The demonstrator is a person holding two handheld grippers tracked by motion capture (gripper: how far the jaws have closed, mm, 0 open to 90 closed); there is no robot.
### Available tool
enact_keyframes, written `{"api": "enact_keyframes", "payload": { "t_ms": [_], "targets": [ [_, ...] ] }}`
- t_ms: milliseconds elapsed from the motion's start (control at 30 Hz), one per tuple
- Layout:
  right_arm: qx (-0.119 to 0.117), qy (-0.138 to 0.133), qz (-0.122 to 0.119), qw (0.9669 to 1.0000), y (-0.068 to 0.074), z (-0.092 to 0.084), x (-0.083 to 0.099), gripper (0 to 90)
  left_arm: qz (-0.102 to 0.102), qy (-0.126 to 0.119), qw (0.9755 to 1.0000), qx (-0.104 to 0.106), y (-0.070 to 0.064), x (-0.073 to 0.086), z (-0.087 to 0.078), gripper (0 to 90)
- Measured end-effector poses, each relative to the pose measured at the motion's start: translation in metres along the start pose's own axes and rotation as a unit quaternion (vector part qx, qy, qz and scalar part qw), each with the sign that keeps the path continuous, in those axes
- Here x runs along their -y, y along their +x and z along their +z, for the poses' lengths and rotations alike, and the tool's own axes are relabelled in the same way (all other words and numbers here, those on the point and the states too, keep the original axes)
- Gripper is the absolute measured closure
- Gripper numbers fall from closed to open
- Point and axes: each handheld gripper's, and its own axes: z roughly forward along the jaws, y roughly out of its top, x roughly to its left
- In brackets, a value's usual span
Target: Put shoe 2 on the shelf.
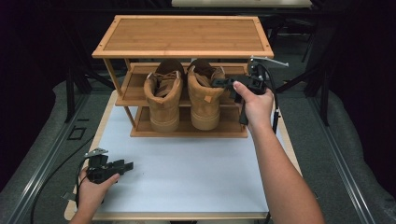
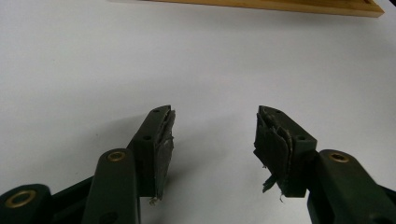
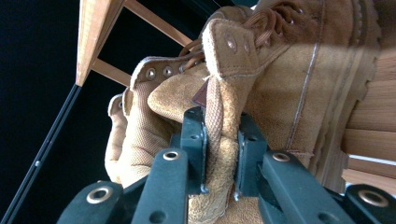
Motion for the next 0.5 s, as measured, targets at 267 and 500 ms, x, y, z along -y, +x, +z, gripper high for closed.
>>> {"api": "enact_keyframes", "payload": {
  "t_ms": [267, 500],
  "targets": [
    [-0.017, -0.006, 0.009, 0.9998, -0.0047, -0.0017, 0.0088, 65.9, 0.003, -0.002, 1.0, -0.001, -0.0022, -0.0006, -0.0008, 46.2],
    [-0.02, 0.012, 0.022, 0.9995, -0.0043, -0.008, 0.0051, 55.8, 0.001, -0.002, 1.0, -0.001, -0.0013, -0.001, -0.0012, 46.2]
  ]
}}
